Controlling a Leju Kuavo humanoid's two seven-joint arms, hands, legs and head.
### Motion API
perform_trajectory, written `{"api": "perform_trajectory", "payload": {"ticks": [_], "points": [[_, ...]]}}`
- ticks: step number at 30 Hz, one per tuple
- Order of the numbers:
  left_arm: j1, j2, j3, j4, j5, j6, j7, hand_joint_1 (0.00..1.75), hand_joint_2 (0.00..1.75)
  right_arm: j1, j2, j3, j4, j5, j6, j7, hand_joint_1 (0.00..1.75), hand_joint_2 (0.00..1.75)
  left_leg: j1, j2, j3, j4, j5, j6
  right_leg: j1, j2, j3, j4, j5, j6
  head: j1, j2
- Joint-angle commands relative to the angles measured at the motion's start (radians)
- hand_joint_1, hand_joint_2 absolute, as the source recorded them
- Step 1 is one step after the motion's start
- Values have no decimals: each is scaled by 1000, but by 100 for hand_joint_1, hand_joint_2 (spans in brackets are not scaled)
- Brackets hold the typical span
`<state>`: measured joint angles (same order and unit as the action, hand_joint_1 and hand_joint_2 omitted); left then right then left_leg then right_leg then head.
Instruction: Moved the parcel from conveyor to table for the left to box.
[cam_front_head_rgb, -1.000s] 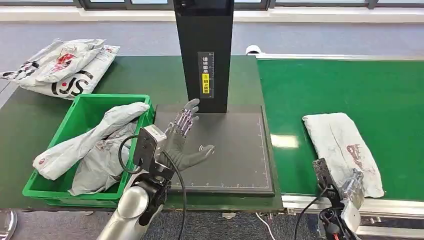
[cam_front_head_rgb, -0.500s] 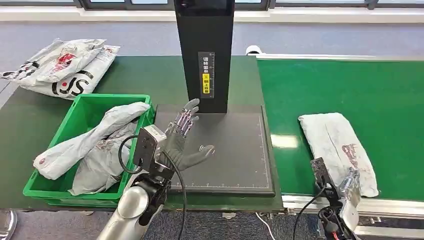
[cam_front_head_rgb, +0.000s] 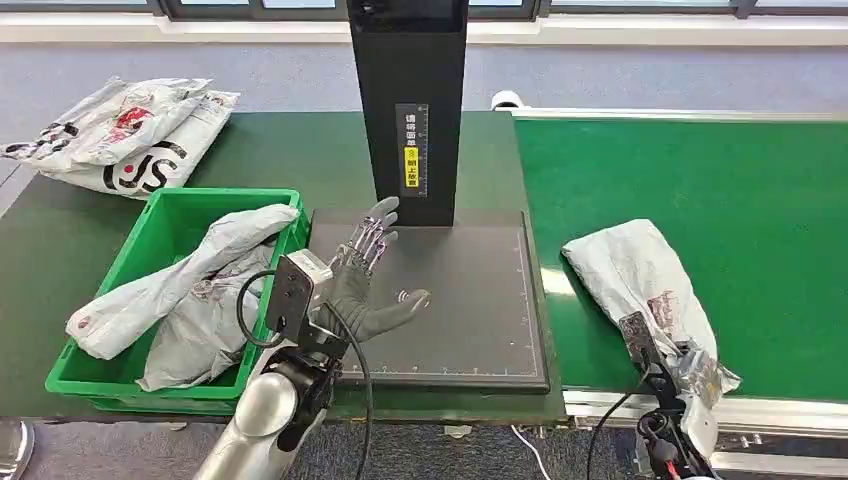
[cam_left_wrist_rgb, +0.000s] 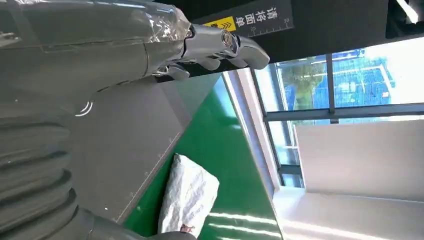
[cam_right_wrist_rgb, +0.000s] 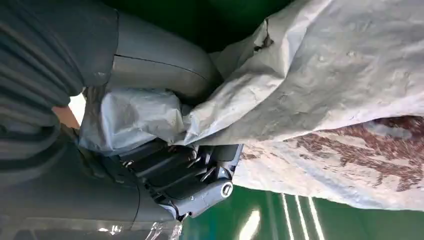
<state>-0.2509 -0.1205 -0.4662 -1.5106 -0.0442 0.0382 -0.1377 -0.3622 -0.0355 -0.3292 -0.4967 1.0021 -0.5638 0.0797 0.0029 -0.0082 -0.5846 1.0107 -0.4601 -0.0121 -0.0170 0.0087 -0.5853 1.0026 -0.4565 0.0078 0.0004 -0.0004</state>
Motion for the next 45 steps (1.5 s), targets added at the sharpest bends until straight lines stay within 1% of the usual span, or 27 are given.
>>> {"api": "perform_trajectory", "payload": {"ticks": [1, 4, 6, 7, 8, 9, 10, 11, 12, 13, 14, 15, 17, 18, 19, 20, 23, 25, 26, 27, 28, 30, 38, 39, 40, 41, 45], "points": [[-36, 14, 9, 39, 0, -6, 5, 0, 175, -9, 42, 3, -54, -23, 6, -18, 175, 175, 1, 2, 1, -1, 0, 0, 1, 1, 1, -1, 1, -1, 0, 0], [-40, 16, 8, 45, 0, -6, 5, 0, 175, 4, 59, 7, -114, -57, 3, -61, 175, 175, 1, 2, 1, -1, 0, 0, 1, 0, 1, -1, 1, -1, 0, 0], [-36, 20, 10, 46, -1, -3, 4, 0, 175, 29, 90, 27, -242, -101, -2, -128, 175, 175, 0, 2, 1, -1, 0, 0, 0, 1, 0, 0, 0, -1, 0, 0], [-34, 20, 11, 46, -1, -1, 2, 0, 175, 39, 100, 38, -289, -112, 3, -143, 175, 175, 0, 2, 1, -1, 0, 0, 0, 1, 0, -1, 1, -1, 0, 0], [-32, 21, 14, 46, -3, 3, -1, 0, 175, 66, 119, 71, -410, -131, 15, -165, 175, 175, 0, 3, 0, 0, 0, 0, 1, 2, -1, 0, 1, -1, 0, 0], [-30, 20, 18, 47, -4, 6, -4, 0, 175, 92, 133, 96, -522, -142, 52, -157, 175, 175, 0, 3, -1, 0, 0, 0, 0, 2, -2, 1, 0, -1, 0, 0], [-30, 22, 20, 48, -5, 9, -8, 0, 175, 117, 137, 157, -648, -213, 56, -200, 175, 175, 0, 4, 0, 0, 0, -1, 0, 2, -2, 0, 1, -1, 0, 0], [-30, 22, 22, 48, -6, 11, -12, 0, 175, 130, 135, 199, -728, -230, 67, -181, 175, 175, 0, 4, -2, 0, 0, -1, 0, 3, -3, 2, 0, -1, 0, 0], [-29, 22, 24, 49, -6, 12, -16, 0, 175, 143, 132, 240, -806, -257, 72, -190, 175, 175, -1, 3, -2, 0, 0, 0, 0, 2, -3, 1, 0, -1, 0, 0], [-28, 21, 27, 50, -6, 12, -20, 0, 175, 156, 126, 287, -888, -272, 76, -171, 175, 175, -1, 5, -2, 1, 0, -1, -1, 3, -4, 3, 0, -1, 0, 0], [-28, 21, 27, 51, -6, 12, -21, 0, 175, 154, 129, 295, -903, -268, 79, -159, 175, 175, -1, 4, -2, 1, 0, 0, -1, 3, -4, 3, 0, -1, 0, 0], [-30, 22, 26, 54, -6, 12, -26, 0, 175, 164, 121, 334, -960, -293, 72, -192, 175, 175, -1, 3, -2, 0, 0, 0, -1, 2, -4, 2, 0, -1, 0, 0], [-35, 21, 26, 62, -4, 14, -33, 0, 175, 168, 115, 380, -1016, -302, 63, -196, 175, 175, -1, 4, -2, 1, 0, -1, 0, 3, -4, 3, 0, -1, 0, 0], [-37, 20, 27, 65, -4, 16, -39, 0, 175, 166, 112, 405, -1040, -322, 61, -227, 175, 175, -1, 3, -2, 0, 0, 0, -1, 2, -4, 3, 0, -1, 0, 0], [-39, 20, 28, 67, -3, 18, -42, 0, 175, 165, 116, 425, -1061, -320, 59, -227, 175, 175, -1, 2, -2, 0, 0, 0, -1, 1, -3, 2, 0, -1, 0, 0], [-40, 20, 29, 67, -3, 18, -42, 0, 175, 164, 115, 436, -1069, -319, 60, -225, 175, 175, 0, 4, -1, 0, 0, -1, 0, 2, -3, 2, 0, -1, 0, 0], [-36, 19, 38, 62, -2, 22, -51, 0, 175, 165, 106, 499, -1095, -316, 72, -234, 175, 175, 0, 3, -1, 0, 0, -1, 0, 1, -2, 1, 0, -1, 0, 0], [-39, 20, 44, 60, -3, 25, -60, 0, 175, 160, 106, 550, -1095, -305, 110, -237, 175, 175, 0, 3, -1, 0, 0, 0, 0, 2, -2, 1, 1, -1, 0, 0], [-40, 20, 46, 59, -3, 26, -60, 0, 175, 160, 110, 558, -1091, -304, 110, -236, 175, 175, 0, 2, -1, 0, 0, 0, 0, 1, -2, 1, 0, -1, 0, 0], [-40, 21, 51, 55, -3, 28, -64, 0, 175, 155, 102, 590, -1076, -287, 138, -230, 175, 175, 0, 3, 0, -1, 0, 0, 0, 2, -1, 0, 1, -1, 0, 0], [-39, 21, 53, 51, -3, 28, -63, 0, 175, 154, 106, 600, -1069, -283, 138, -227, 175, 175, 0, 3, 0, 0, 0, 0, 0, 2, -1, 1, 1, -1, 0, 0], [-38, 21, 55, 49, -3, 28, -63, 0, 175, 154, 108, 604, -1062, -280, 133, -226, 175, 175, 1, 4, 1, -1, 0, -1, 1, 2, -1, 0, 1, -1, 0, 0], [-37, 20, 54, 49, -3, 28, -63, 0, 175, 154, 102, 601, -1061, -280, 134, -226, 175, 175, 0, 1, 0, -1, 0, 0, 0, 0, 0, 0, 0, -1, 0, 0], [-37, 19, 55, 49, -3, 29, -64, 0, 175, 152, 97, 608, -1060, -280, 148, -226, 175, 175, 0, 2, 1, -1, 0, 0, 1, 0, 0, 0, 0, -1, 0, 0], [-37, 17, 61, 43, -2, 29, -67, 0, 175, 153, 90, 637, -1047, -280, 202, -212, 175, 175, 1, 2, 0, -1, 0, 0, 1, 1, 0, 0, 0, -1, 0, 0], [-36, 17, 65, 36, -2, 28, -69, 0, 175, 154, 90, 661, -1028, -261, 222, -204, 175, 175, 0, 1, 0, -1, 0, 0, 0, 1, -1, 1, 0, -1, 0, 0], [-45, 26, 72, 23, -3, 25, -70, 0, 175, 168, 79, 766, -932, -210, 260, -177, 175, 175, 1, 4, 2, -1, 0, -1, 1, 2, 1, -1, 1, -1, 0, 0]]}}
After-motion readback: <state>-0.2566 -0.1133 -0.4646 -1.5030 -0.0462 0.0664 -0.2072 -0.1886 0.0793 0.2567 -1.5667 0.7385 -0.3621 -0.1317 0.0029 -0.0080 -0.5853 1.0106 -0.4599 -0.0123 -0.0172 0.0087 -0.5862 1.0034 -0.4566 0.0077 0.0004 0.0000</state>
